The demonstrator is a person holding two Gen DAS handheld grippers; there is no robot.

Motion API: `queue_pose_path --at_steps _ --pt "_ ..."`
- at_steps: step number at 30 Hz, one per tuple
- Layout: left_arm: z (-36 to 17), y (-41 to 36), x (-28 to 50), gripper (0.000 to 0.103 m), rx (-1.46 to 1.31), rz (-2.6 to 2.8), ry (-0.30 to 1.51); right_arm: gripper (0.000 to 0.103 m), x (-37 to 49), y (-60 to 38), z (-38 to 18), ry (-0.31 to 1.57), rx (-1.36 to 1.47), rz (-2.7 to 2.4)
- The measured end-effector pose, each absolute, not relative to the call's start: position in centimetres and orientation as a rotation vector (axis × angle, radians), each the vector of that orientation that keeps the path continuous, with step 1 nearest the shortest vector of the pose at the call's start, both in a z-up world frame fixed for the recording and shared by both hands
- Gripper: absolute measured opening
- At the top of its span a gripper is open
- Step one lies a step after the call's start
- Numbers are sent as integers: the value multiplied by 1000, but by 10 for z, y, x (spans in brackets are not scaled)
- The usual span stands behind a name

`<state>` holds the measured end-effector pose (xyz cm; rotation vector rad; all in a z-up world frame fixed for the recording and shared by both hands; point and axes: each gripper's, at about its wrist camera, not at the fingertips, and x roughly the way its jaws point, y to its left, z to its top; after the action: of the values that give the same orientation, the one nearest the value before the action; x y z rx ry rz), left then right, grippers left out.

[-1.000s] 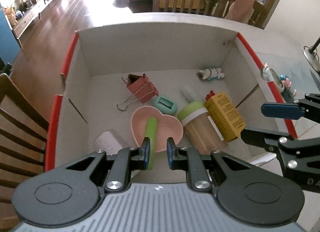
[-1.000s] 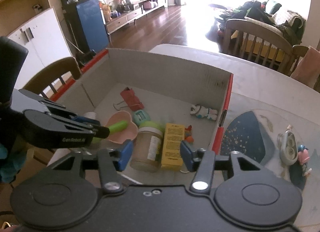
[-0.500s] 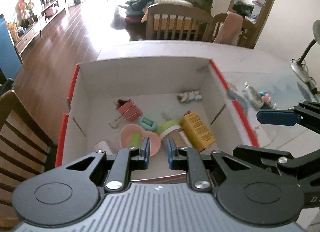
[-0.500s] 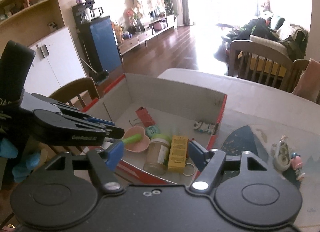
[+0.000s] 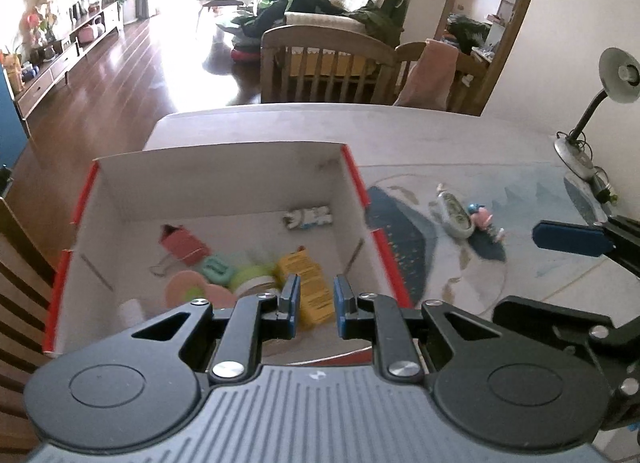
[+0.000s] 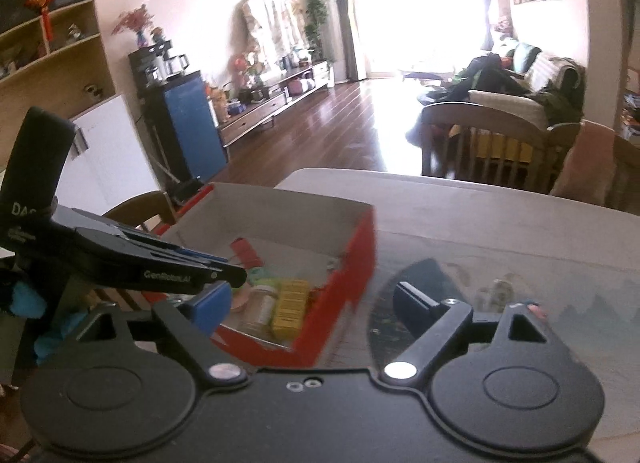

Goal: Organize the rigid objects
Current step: 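Withdraw both open tools from the box toward the tape roller and doll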

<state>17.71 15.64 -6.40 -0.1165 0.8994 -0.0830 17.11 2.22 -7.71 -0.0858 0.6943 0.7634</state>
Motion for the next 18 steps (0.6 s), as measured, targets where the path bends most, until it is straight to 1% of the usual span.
queue_pose_path --at_steps 2,4,6,7,12,16,18 --pt "-66 144 183 18 -111 -87 903 89 174 7 -79 687 -79 744" --pt "-67 131 188 32 -108 -95 901 91 177 -8 -80 677 -84 727" --pt "-68 119 193 71 -111 -101 890 92 180 -23 -83 673 -88 713" --pt "-67 113 194 73 -111 -103 880 92 183 -31 -85 680 -89 708" --pt "-70 79 212 73 -98 -117 883 93 195 -63 -96 672 -105 655" --pt "-76 51 231 74 -72 -125 877 99 211 -84 -108 665 -127 607" --pt "-80 37 242 81 -66 -131 868 99 220 -92 -114 672 -131 594"
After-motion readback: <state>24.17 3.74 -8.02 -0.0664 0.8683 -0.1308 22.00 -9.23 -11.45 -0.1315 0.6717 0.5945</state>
